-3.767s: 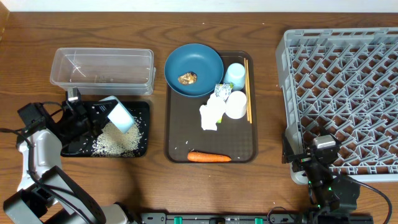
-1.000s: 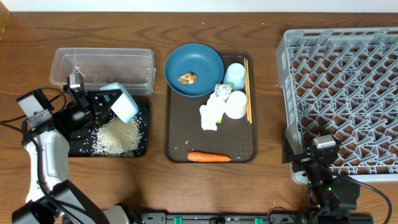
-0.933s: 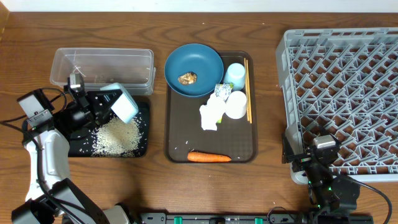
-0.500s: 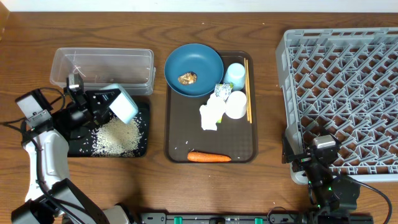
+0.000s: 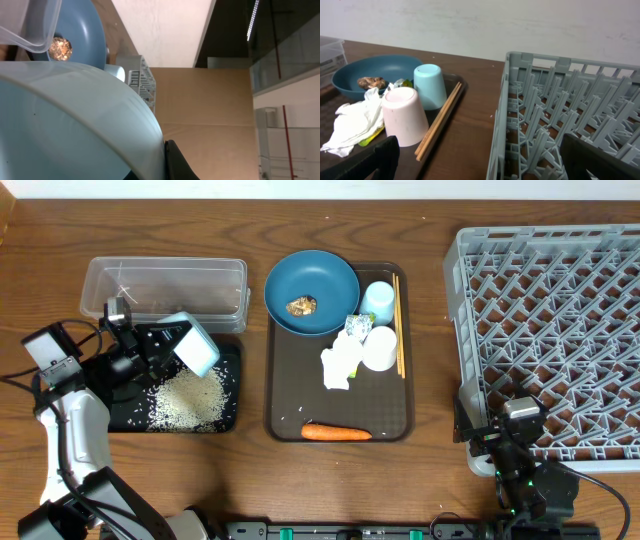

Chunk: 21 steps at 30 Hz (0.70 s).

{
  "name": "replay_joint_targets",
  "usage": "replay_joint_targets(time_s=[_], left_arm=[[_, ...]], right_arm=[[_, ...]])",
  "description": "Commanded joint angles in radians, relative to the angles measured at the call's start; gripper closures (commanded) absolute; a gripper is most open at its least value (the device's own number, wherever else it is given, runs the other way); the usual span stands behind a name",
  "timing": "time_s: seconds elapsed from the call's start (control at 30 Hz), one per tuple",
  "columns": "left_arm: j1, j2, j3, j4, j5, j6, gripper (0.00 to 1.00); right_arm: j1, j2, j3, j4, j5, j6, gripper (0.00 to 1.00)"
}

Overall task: Sort waste into correct bins and load items into the dishwasher rack
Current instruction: 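Carry the emptied bowl back and set it down on the brown tray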

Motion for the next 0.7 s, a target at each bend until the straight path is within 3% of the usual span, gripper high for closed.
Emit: replay_joint_targets(time_s=[0.0, 0.17, 0.33, 0.67], left_arm=[[-0.029, -0.006, 0.0, -0.027, -0.051, 0.068, 0.94], [-0.195, -0.029, 0.0, -0.133, -0.201, 0.144, 0.94], [-0.371, -0.063, 0.0, -0.139, -0.336, 0.141, 0.94], [-0.687, -0.118, 0.0, -0.169, -0.763, 0.085, 0.94]], right_arm=[[-0.003, -0.003, -0.003, -0.001, -0.004, -0.013, 0.01], [-0.003, -0.003, -0.003, -0.001, -0.004, -0.013, 0.01], [-0.003, -0.003, -0.003, -0.001, -0.003, -0.013, 0.01], [-0.003, -0.003, -0.003, -0.001, -0.004, -0.013, 0.01]])
